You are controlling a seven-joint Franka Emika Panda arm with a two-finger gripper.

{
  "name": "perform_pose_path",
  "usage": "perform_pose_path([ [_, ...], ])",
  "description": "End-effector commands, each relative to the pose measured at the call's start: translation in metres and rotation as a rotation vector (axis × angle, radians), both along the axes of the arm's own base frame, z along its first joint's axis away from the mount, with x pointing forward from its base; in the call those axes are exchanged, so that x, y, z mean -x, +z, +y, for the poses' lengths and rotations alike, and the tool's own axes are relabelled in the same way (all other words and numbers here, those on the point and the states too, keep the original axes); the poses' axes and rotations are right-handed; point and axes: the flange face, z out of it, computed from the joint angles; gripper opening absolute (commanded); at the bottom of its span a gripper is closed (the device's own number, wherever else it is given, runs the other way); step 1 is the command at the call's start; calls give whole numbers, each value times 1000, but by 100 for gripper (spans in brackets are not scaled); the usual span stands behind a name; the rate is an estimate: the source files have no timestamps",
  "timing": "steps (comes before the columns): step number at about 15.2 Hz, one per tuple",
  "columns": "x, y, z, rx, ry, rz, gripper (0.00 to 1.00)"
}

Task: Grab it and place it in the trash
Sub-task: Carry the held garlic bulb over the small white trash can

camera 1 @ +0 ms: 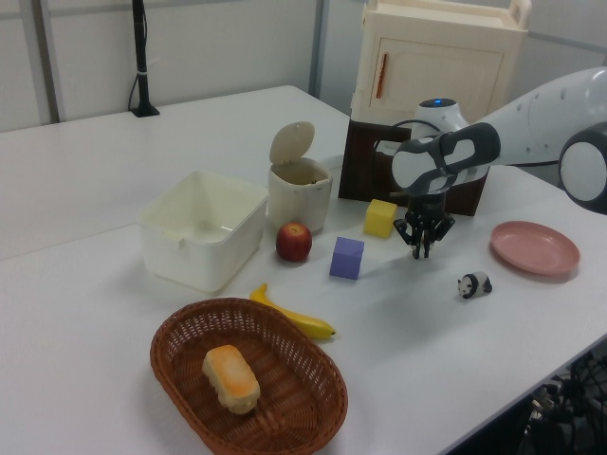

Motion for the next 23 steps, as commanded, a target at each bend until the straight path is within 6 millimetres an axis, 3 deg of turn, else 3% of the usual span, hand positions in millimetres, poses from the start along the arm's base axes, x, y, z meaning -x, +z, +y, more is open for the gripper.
perform_pose_path([
  [1, 0, 2, 3, -4, -5, -23, 14],
  [6, -4, 11, 3, 0, 1, -40, 9],
  [11, -26, 60, 5, 8, -7, -143, 9],
  [13, -41, 89, 24, 4, 28, -203, 9],
  [15, -51, 115, 28, 9, 37, -256, 9],
  [20, -70, 152, 60, -13, 85, -345, 9],
  [23, -83, 167, 93, -18, 142, -442, 9],
])
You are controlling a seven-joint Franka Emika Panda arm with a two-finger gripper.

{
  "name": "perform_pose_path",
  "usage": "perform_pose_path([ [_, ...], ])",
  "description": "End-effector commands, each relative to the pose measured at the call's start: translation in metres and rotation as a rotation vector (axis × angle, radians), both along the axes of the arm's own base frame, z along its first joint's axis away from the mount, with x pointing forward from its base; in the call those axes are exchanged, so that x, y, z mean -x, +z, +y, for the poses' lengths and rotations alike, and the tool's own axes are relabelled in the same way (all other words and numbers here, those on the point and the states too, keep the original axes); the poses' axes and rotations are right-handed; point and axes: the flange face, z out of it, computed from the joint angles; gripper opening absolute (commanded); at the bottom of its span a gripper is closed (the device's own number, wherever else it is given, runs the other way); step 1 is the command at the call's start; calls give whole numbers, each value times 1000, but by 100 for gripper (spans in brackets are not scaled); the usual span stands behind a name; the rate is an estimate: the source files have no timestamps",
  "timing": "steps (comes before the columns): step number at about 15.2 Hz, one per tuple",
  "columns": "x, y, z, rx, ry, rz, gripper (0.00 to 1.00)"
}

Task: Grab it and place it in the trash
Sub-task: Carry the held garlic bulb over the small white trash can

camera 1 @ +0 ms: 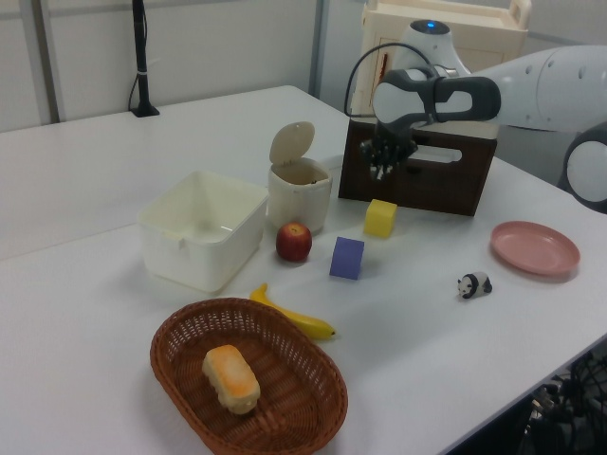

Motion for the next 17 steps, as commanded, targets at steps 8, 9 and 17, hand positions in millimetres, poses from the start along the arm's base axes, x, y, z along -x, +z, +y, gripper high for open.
perform_pose_path([
  [8, -35, -3, 87, 8, 138, -247, 9],
  [9, -38, -2, 87, 11, 141, -276, 10],
  [17, -54, -41, 90, 31, 164, -371, 11],
])
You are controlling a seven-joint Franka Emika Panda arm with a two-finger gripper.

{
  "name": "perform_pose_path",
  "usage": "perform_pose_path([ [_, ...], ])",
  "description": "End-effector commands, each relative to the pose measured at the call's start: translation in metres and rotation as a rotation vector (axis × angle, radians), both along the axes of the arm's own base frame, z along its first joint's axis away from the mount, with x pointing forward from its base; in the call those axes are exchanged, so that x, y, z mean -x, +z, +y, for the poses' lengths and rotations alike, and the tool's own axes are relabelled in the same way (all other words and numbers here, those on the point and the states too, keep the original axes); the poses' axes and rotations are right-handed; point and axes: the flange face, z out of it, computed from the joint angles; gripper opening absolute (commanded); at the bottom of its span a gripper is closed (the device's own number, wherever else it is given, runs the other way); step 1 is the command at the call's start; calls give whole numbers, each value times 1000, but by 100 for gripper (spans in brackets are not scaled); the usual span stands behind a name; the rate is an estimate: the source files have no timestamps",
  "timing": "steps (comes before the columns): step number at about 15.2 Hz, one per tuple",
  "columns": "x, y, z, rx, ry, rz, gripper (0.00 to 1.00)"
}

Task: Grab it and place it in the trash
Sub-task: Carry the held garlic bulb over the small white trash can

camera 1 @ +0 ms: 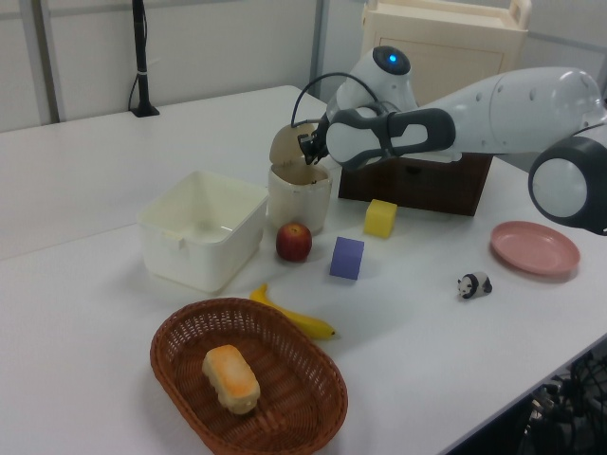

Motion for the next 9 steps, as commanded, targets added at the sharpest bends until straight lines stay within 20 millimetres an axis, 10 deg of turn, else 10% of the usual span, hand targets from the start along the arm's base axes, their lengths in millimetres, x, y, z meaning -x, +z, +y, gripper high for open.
perform_pose_path([
  [1, -8, -15, 3, 25, 12, -29, 12],
  [4, -8, -17, 4, 36, 19, -25, 27],
  [7, -8, -17, 4, 44, 23, -25, 92],
  [9, -8, -19, 6, 96, 53, -21, 100],
])
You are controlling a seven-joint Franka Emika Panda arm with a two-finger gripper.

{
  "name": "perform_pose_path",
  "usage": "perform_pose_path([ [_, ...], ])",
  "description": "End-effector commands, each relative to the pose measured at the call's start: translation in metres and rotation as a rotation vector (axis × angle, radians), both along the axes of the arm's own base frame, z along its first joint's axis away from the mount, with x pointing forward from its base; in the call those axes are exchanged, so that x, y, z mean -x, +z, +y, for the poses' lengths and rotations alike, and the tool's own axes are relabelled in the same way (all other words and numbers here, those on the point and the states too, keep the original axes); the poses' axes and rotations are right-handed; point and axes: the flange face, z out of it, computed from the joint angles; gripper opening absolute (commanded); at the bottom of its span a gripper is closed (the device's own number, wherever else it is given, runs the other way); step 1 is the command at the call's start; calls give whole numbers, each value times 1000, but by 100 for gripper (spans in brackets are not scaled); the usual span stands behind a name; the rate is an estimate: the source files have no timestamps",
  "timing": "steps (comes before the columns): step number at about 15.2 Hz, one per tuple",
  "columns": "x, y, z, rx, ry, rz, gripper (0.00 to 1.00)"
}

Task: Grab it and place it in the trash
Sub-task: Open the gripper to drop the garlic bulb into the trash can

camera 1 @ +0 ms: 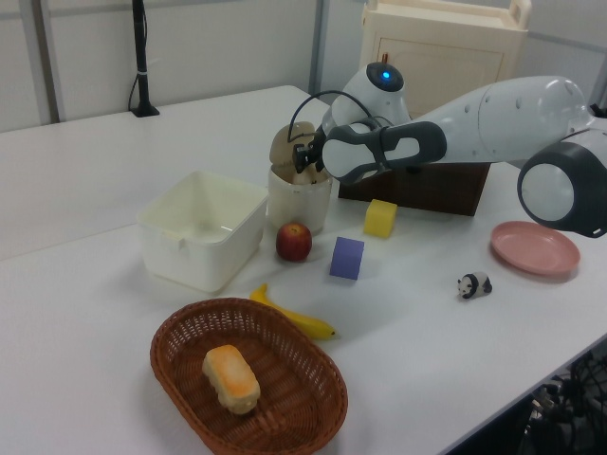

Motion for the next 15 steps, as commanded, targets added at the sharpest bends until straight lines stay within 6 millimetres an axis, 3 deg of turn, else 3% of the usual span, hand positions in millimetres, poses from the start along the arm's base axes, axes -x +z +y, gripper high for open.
perform_pose_path([
  [1, -2, 2, 5, 76, 39, -16, 100],
  [9, 12, 32, 2, 67, 16, 41, 100],
  [15, 58, 105, 0, 56, -26, 229, 100],
])
